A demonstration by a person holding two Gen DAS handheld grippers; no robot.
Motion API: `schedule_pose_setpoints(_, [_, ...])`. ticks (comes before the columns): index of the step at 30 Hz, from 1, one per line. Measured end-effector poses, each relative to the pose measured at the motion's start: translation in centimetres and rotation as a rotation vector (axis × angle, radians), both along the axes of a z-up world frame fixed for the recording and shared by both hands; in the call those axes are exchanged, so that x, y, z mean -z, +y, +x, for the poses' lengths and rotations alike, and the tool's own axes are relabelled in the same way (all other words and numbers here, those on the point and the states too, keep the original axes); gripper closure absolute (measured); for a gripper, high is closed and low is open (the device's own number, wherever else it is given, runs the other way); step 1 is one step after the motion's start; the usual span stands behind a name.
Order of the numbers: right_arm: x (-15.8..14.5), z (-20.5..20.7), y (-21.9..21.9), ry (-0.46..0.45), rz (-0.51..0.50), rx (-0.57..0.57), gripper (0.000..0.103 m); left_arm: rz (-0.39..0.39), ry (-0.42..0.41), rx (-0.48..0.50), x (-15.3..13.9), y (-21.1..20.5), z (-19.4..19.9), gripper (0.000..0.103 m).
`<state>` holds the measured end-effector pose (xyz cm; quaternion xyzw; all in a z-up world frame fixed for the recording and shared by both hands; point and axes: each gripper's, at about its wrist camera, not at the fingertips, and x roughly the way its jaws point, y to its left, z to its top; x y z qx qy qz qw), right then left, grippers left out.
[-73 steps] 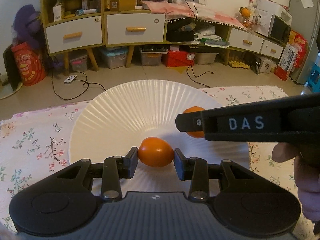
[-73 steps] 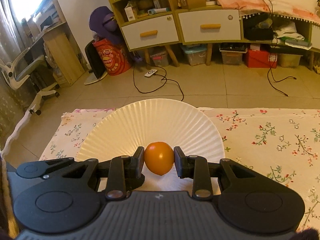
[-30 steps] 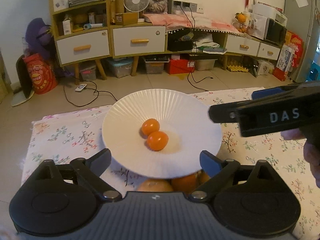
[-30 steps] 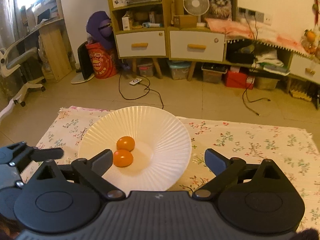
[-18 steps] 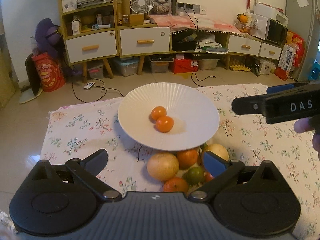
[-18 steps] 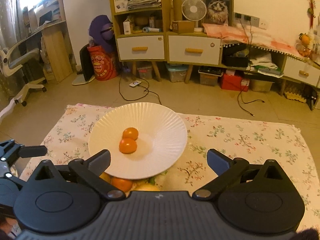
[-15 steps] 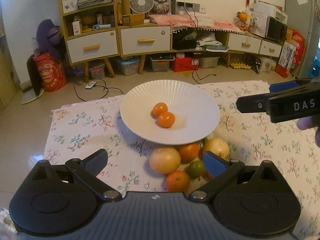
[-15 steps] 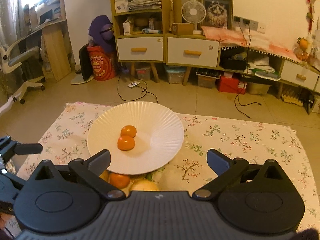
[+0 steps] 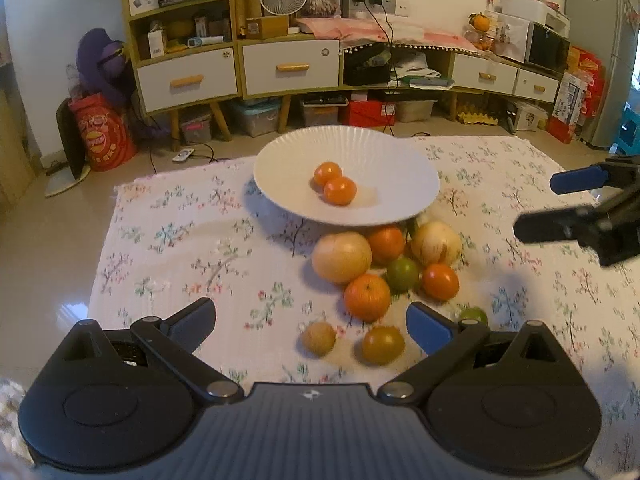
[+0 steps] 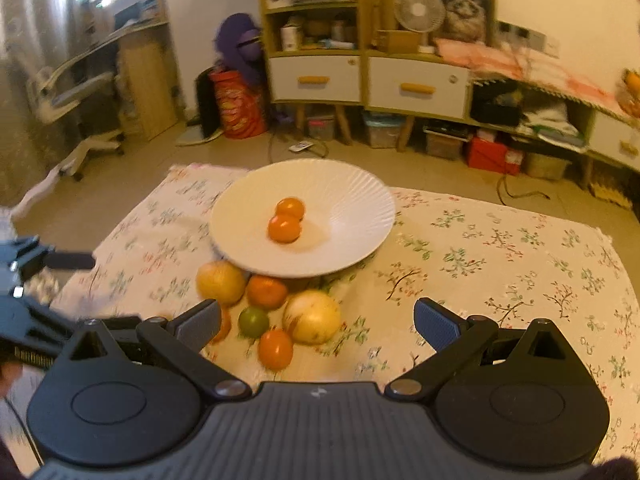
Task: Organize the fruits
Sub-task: 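Move both tools back toward the brown kiwi fruits on the cloth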
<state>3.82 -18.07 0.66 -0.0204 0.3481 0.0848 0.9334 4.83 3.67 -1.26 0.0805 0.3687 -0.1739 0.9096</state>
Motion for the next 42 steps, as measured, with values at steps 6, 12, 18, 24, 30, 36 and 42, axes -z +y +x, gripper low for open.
schedule_pose_setpoints(6, [1.2,-2.5,1.2,0.013,-0.045,-0.119,0.0,-0.02,0.009,0.035,0.8,0.4,-2.6,0.015])
schedule_pose_setpoints(12, [2.4,-5.3,1.8,0.033,-0.079,-0.218,0.0,-0.013,0.031,0.076,1.9,0.3,-4.8,0.015])
schedule_pose_setpoints(18, [4.2,-7.7,2.0,0.064,-0.115,-0.271,0.0,-0.003,0.052,0.109,2.3,-0.2,-6.6,0.015])
schedule_pose_setpoints(24, [5.5,-9.8,2.1,0.083,-0.146,-0.305,0.0,0.015,0.052,0.13,2.5,-0.9,-8.2,0.015])
schedule_pose_setpoints(30, [6.5,-11.4,2.5,0.099,-0.155,-0.336,0.001,0.021,0.049,0.14,2.7,-1.1,-9.4,0.015])
schedule_pose_setpoints(36, [7.5,-12.1,2.7,0.143,-0.151,-0.354,0.004,0.052,0.043,0.155,3.1,-1.7,-10.2,0.015])
schedule_pose_setpoints(42, [7.6,-11.8,2.6,0.161,-0.151,-0.338,0.023,0.067,0.042,0.16,3.2,-2.0,-10.4,0.015])
